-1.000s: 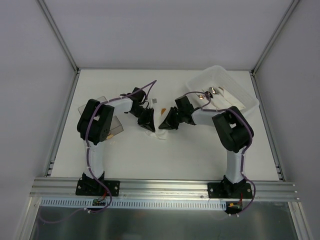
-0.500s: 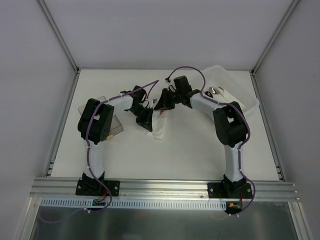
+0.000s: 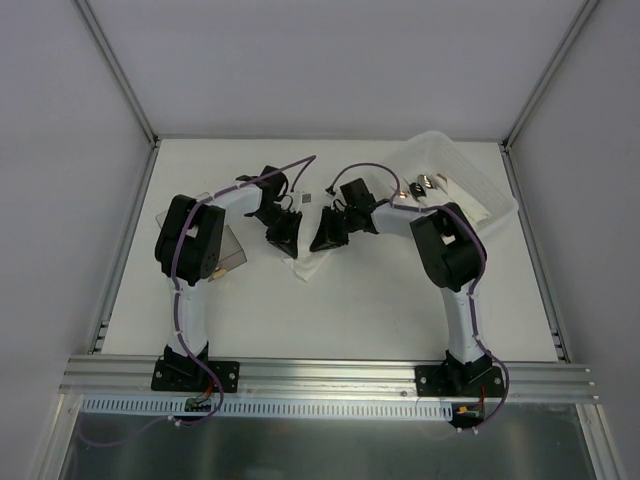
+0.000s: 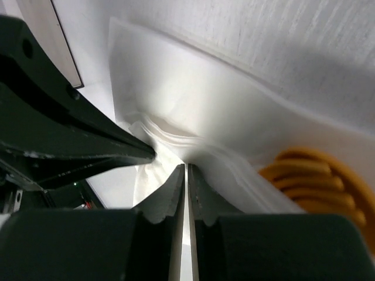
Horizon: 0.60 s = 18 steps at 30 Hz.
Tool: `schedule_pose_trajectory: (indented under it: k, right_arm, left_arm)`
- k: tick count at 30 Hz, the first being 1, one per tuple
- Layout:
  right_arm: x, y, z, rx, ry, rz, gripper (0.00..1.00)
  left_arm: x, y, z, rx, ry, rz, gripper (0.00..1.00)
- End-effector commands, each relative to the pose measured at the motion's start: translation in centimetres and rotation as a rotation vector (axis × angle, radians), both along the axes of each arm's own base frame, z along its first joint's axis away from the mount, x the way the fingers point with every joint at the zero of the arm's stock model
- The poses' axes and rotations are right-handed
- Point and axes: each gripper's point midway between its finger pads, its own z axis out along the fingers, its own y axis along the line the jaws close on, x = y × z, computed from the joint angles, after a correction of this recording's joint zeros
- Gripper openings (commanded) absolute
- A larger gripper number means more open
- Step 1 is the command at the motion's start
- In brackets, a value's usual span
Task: Place the utensils on the paper napkin and roll it up
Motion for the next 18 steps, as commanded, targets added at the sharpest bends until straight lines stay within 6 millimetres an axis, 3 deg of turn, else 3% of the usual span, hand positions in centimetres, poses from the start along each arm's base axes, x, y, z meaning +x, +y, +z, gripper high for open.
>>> schedule_pose_trajectory:
  k: [1, 4, 6, 10, 14, 18]
  right_arm:
    - [-0.6, -2.5, -1.9, -0.101, 0.039, -0.076, 0.09]
    - [-0.6, -2.9, -2.0, -0.104, 0.068, -0.113, 0.08]
    - [-0.8, -3.1, -2.0, -0.105, 0.088, -0.129, 0.08]
    - [-1.1, -3.0, -2.3, -0.11, 0.155, -0.179, 0.07]
    - [-1.1, -3.5, -2.5, -0.144, 0.184, -0.228, 0.06]
    - [-1.3, -3.9, -2.7, -0.165, 0.207, -0.258, 0.06]
  left_arm:
    - [2.3, 3.9, -2.1, 0.148, -0.077, -0.02, 0.04]
    - [3.0, 4.4, -1.8, 0.147, -0.091, -0.01, 0.04]
    - [3.6, 4.0, -0.3, 0.085, -0.105, 0.008, 0.06]
    - [3.4, 0.6, 4.7, -0.149, -0.127, -0.006, 0.08]
    - [3.5, -1.2, 9.0, -0.287, -0.153, 0.001, 0.11]
    - [2.5, -2.2, 10.6, -0.344, -0.128, 0.013, 0.13]
